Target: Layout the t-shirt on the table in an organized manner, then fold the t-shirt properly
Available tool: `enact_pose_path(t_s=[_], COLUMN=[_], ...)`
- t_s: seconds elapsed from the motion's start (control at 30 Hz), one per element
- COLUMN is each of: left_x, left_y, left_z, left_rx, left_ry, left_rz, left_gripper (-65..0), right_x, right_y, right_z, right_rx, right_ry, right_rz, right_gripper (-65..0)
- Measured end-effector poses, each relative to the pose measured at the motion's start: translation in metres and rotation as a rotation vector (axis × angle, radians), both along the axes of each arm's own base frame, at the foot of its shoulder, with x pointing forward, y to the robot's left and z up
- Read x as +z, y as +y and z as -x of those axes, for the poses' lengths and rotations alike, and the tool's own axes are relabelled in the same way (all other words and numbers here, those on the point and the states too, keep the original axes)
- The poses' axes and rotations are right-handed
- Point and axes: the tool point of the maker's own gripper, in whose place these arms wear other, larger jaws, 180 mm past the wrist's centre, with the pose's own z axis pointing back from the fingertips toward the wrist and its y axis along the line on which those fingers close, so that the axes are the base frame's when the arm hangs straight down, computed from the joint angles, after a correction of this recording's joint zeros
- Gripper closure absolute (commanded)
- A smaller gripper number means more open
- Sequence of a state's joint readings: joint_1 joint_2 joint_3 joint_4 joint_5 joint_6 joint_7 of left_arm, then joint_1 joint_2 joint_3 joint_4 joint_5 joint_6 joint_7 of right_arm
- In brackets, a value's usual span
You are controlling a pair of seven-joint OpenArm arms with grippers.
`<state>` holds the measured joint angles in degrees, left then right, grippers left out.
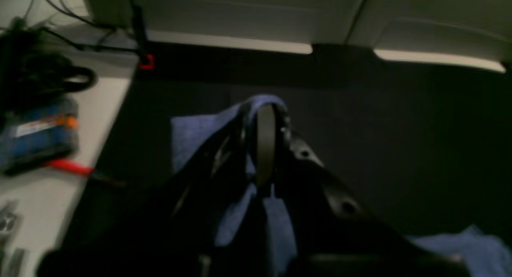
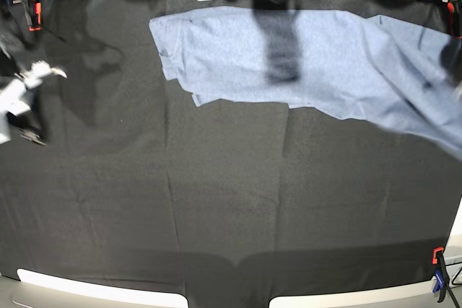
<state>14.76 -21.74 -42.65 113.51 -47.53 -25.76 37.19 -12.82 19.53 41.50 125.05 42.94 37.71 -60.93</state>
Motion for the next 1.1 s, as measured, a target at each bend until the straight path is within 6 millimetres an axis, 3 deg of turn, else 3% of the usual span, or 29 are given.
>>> enact_pose_path(t_s=[0.1, 0.23, 0.33, 0.37, 0.5, 0.57, 0.67, 0.73, 0.83, 0.93, 1.1], left_x=[-0.022, -0.035, -0.043, -0.045, -0.046, -0.046, -0.051, -0.051, -0.052, -0.052, -0.052], left_y=[0.01, 0.021, 0.027, 0.028, 0.028, 0.028, 0.027, 0.027, 0.027, 0.027, 0.027], left_z=[-0.019, -0.037, -0.042, -0.042, -0.042, -0.042, -0.041, -0.041, -0.04, -0.04, -0.04], left_rx=[0.03, 0.056, 0.07, 0.072, 0.073, 0.073, 0.069, 0.068, 0.068, 0.068, 0.068], left_ry=[0.039, 0.045, 0.059, 0.063, 0.068, 0.068, 0.091, 0.094, 0.096, 0.097, 0.097], left_rz=[0.011, 0.061, 0.086, 0.091, 0.092, 0.092, 0.091, 0.091, 0.09, 0.09, 0.09], left_gripper=[0.0, 0.0, 0.0, 0.0, 0.0, 0.0, 0.0, 0.0, 0.0, 0.0, 0.0], right_x=[-0.024, -0.052, -0.088, -0.102, -0.149, -0.156, -0.15, -0.151, -0.167, -0.183, -0.185], right_y=[0.011, 0.053, 0.09, 0.104, 0.148, 0.167, 0.191, 0.199, 0.202, 0.187, 0.17], right_z=[-0.009, -0.015, -0.01, -0.008, -0.006, -0.013, -0.03, -0.037, -0.032, -0.028, -0.032], right_rx=[0.025, 0.13, 0.22, 0.251, 0.319, 0.346, 0.384, 0.372, 0.348, 0.272, 0.202], right_ry=[0.059, 0.131, 0.248, 0.288, 0.434, 0.466, 0.463, 0.471, 0.527, 0.595, 0.599], right_rz=[-0.073, -0.165, -0.225, -0.249, -0.268, -0.279, -0.269, -0.234, -0.202, -0.137, -0.119], right_gripper=[0.0, -1.9, -32.9, -38.3, -39.9, -39.8, -39.8, -39.8, -39.8, -39.8, -39.8])
